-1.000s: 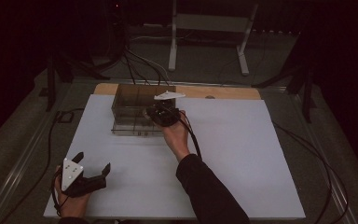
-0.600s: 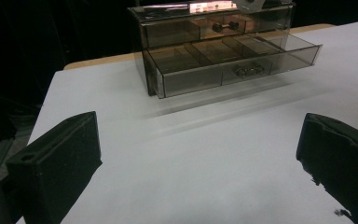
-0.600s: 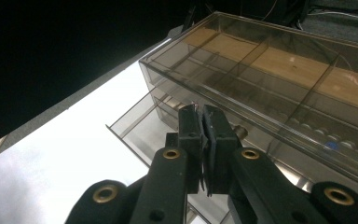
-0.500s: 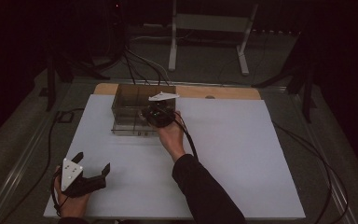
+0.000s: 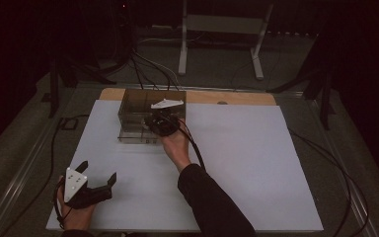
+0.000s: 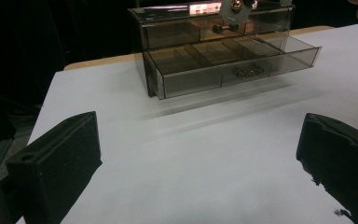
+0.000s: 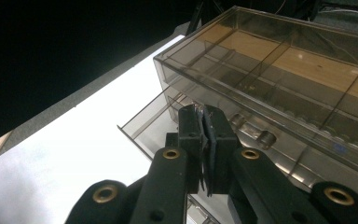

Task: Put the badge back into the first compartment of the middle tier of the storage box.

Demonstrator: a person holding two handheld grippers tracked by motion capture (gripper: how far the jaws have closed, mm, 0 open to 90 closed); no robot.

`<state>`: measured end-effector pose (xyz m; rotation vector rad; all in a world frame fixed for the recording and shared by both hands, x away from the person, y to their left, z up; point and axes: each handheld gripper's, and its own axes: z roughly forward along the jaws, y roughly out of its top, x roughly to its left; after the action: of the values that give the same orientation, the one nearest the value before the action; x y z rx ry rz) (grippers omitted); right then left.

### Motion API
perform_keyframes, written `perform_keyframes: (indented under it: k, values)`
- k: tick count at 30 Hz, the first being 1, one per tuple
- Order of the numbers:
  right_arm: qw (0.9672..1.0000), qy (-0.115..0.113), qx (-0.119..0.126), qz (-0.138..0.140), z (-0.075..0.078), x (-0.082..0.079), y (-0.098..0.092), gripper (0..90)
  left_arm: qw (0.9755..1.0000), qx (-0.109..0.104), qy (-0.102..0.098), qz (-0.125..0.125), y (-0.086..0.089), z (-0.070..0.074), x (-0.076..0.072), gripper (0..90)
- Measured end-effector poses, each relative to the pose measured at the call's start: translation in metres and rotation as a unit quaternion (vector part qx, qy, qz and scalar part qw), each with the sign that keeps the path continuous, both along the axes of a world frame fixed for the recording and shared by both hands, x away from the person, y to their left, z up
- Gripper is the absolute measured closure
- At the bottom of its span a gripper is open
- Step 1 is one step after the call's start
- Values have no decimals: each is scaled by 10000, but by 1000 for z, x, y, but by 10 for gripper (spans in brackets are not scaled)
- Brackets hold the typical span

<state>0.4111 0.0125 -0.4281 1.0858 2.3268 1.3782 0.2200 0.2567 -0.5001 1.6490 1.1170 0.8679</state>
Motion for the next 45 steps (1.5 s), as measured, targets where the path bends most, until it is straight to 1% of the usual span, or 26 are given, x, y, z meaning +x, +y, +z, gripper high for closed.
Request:
perform_keyframes:
  k: [11,16,24,32,37,45]
  values:
    - [9999,-21,-22,107,-1,-2,7,876,10000,14,7,-14,-1,0,1,5]
    - [9999,22,-19,109,-3,-1,9,876,10000,-15,-7,-2,-1,0,1,5]
    - [9998,65,-122,159,-7,0,17,876,10000,-39,-15,-5,0,0,1,5]
    - [9995,163,-219,180,-15,0,25,875,10000,-39,-27,14,1,0,0,5]
    - [9993,212,-248,157,-18,0,29,875,10000,-51,-35,16,0,0,0,6]
    - [9992,228,-316,128,-22,0,31,874,10000,-55,-40,13,0,0,0,5]
